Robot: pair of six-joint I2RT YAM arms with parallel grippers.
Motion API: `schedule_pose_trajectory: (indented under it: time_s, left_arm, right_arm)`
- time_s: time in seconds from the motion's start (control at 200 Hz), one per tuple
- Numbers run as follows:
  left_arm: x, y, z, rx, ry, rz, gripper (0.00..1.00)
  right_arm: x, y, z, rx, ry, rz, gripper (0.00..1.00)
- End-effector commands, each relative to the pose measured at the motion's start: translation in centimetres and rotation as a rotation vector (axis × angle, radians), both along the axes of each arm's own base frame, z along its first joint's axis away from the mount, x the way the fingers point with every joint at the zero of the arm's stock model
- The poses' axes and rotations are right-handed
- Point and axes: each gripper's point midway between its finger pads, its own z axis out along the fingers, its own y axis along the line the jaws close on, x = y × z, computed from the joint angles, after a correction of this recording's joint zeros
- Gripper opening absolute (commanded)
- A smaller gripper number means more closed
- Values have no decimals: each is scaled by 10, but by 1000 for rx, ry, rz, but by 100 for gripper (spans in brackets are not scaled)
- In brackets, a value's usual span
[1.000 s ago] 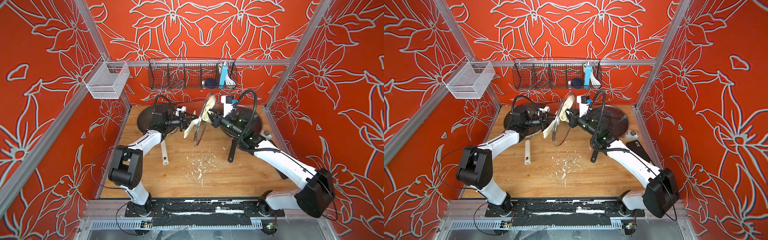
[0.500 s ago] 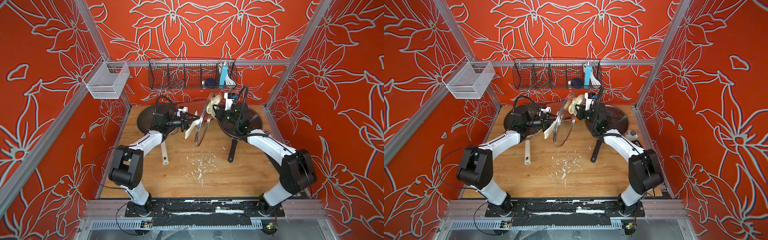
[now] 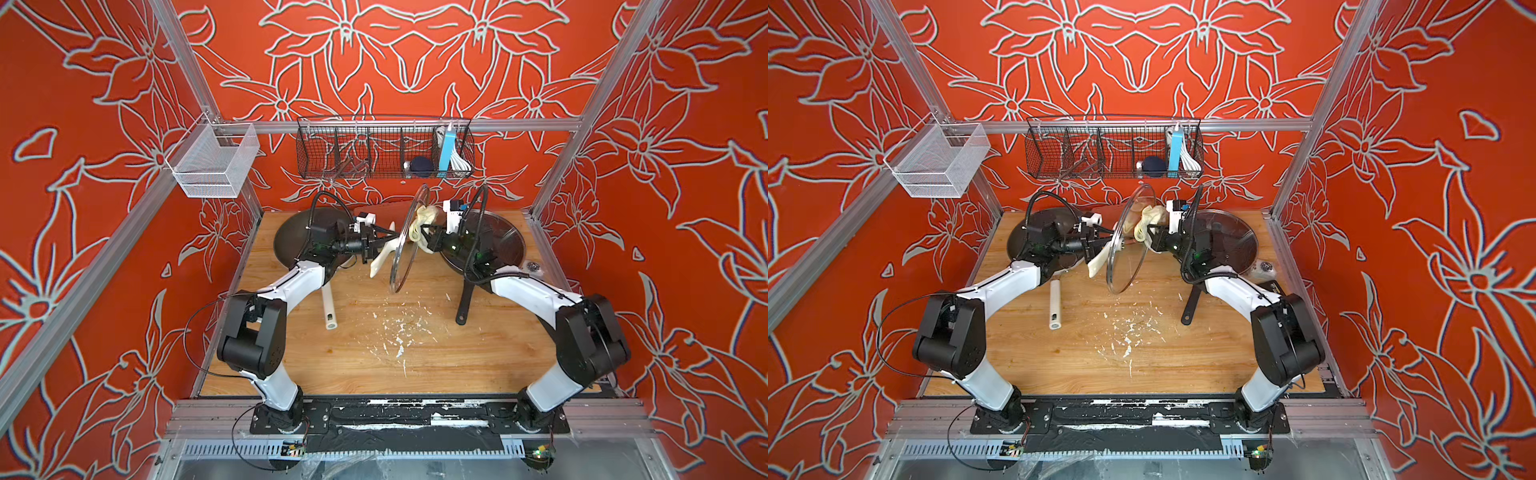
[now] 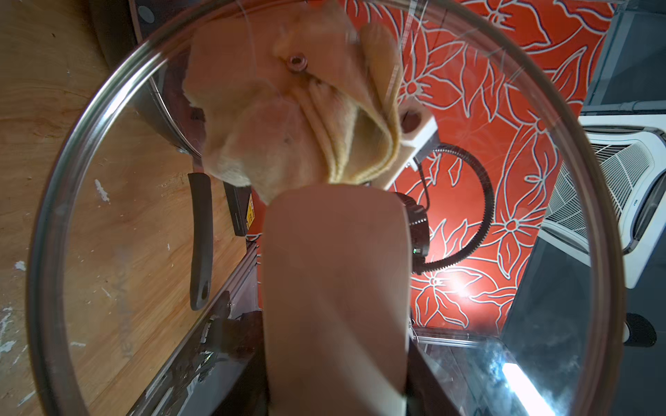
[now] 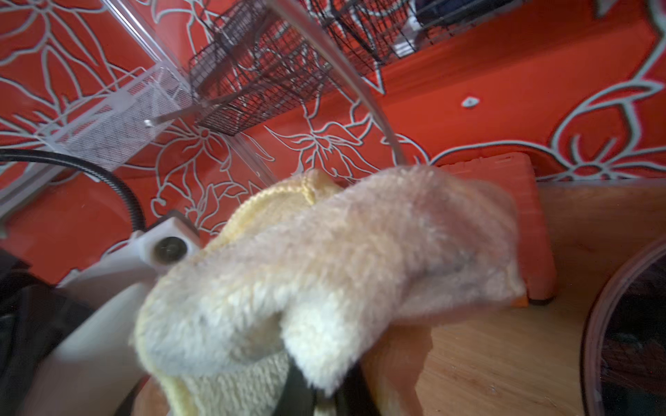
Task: Wipe the pot lid with a cloth
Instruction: Wipe the pot lid.
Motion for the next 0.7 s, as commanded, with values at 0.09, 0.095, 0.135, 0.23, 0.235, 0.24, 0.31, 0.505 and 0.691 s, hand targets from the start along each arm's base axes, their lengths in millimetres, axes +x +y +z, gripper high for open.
schedule_pose_trajectory:
  time_s: [0.09, 0.095, 0.135, 0.23, 0.235, 0.24, 0.31, 0.505, 0.691]
  left_arm:
    - [-21, 1, 61, -45, -283, -45, 0]
    - [-21, 0, 60, -45, -281, -45, 0]
    - [-20, 0, 59, -44, -278, -43, 0]
    - [-19, 1, 57, -43, -275, -41, 0]
    - [-19, 1, 57, -43, -275, -41, 0]
    - [-20, 1, 57, -43, -275, -42, 0]
    - [-20, 1, 58, -44, -277, -42, 0]
    - [-20, 1, 58, -44, -275, -40, 0]
    - [-22, 1, 61, -52, -282, -43, 0]
  right_arm:
    - [-60, 21, 83, 82, -200, 149, 0]
    - [-62, 21, 85, 84, -204, 152, 0]
    - [-71, 23, 93, 89, -228, 162, 0]
    - [-78, 23, 103, 101, -250, 155, 0]
    - [-78, 23, 103, 102, -248, 153, 0]
    - [-78, 22, 103, 102, -246, 150, 0]
    - [-67, 17, 96, 91, -229, 89, 0]
    - [-23, 9, 47, 29, -125, -26, 0]
    - [7, 5, -18, 2, -2, -60, 0]
